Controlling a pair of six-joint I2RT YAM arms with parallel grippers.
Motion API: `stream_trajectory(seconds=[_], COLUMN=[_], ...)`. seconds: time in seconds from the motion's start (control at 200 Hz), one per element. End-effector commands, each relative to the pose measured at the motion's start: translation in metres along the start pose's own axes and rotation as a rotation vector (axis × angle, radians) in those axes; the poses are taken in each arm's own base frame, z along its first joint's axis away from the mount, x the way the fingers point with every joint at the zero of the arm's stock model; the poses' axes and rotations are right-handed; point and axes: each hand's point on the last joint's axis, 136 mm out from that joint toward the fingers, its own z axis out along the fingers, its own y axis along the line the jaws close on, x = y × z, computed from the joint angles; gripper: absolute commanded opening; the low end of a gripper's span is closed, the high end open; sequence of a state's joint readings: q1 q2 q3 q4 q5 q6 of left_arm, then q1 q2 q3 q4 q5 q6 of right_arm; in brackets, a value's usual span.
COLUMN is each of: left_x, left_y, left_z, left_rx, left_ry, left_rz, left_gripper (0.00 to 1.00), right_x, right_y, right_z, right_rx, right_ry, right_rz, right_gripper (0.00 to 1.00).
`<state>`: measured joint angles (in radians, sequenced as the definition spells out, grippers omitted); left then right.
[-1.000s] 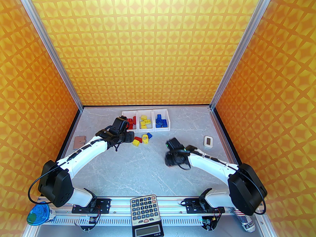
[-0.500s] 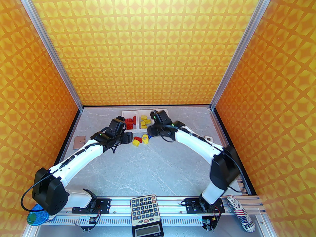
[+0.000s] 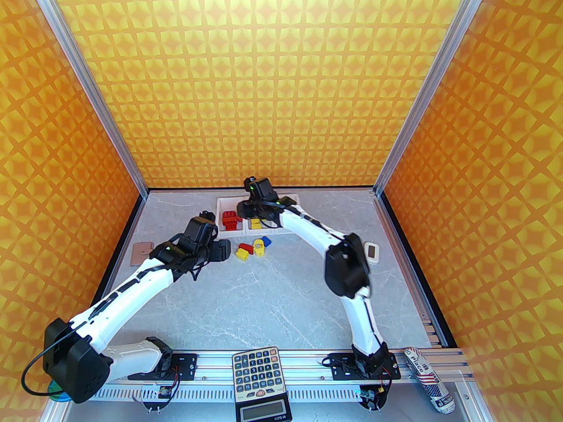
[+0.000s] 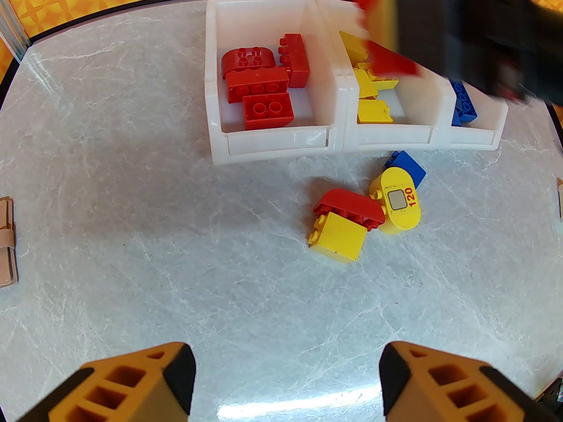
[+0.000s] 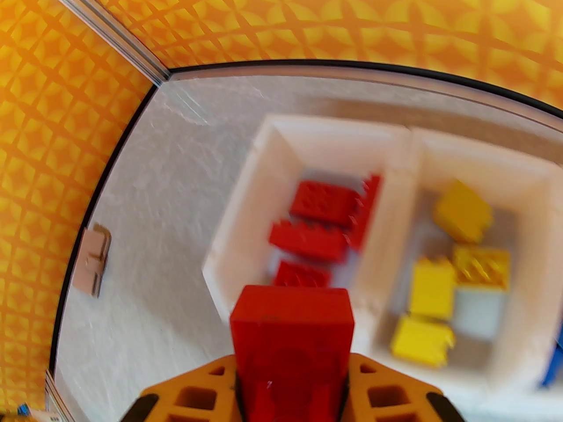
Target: Sort the legos into containers by color
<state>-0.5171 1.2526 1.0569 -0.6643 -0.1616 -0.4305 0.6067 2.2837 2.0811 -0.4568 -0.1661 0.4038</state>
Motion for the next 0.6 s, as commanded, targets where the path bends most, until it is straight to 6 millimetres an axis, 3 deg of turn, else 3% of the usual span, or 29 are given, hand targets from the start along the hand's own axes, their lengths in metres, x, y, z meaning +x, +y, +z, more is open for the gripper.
stream_trajectory(seconds=[0.0, 0.065, 0.17, 0.21, 0.39, 0.52, 0.595], left_x=[0.012, 0.013, 0.015, 0.015, 0.015, 0.015, 0.015], left_y=[0.009, 0.010, 0.011, 0.011, 0.011, 0.010, 0.009], left_z=[-0.003, -0.004, -0.004, -0.004, -0.005, -0.004, -0.002], left_rx=[-0.020, -0.023, -0.027, -0.028, -0.029, -0.029, -0.028], left_ry=[0.026, 0.029, 0.041, 0.046, 0.049, 0.052, 0.056], left_rz=[-0.023, -0.027, -0.020, -0.019, -0.013, -0.008, -0.007], left_gripper=[0.74, 0.74, 0.75, 0.75, 0.76, 0.76, 0.76], right_x=[-0.016, -0.020, -0.026, -0.029, -0.034, -0.038, -0.030], right_y=[0.015, 0.015, 0.018, 0.021, 0.025, 0.026, 0.021], right_z=[0.020, 0.033, 0.052, 0.055, 0.046, 0.014, -0.003], right_rx=[-0.077, -0.093, -0.120, -0.136, -0.146, -0.110, -0.073], right_ry=[-0.048, -0.063, -0.074, -0.077, -0.095, -0.114, -0.100], right_rz=[0.032, 0.047, 0.063, 0.065, 0.052, -0.008, -0.037], right_gripper=[0.27, 0.33, 0.61, 0.66, 0.68, 0.68, 0.68])
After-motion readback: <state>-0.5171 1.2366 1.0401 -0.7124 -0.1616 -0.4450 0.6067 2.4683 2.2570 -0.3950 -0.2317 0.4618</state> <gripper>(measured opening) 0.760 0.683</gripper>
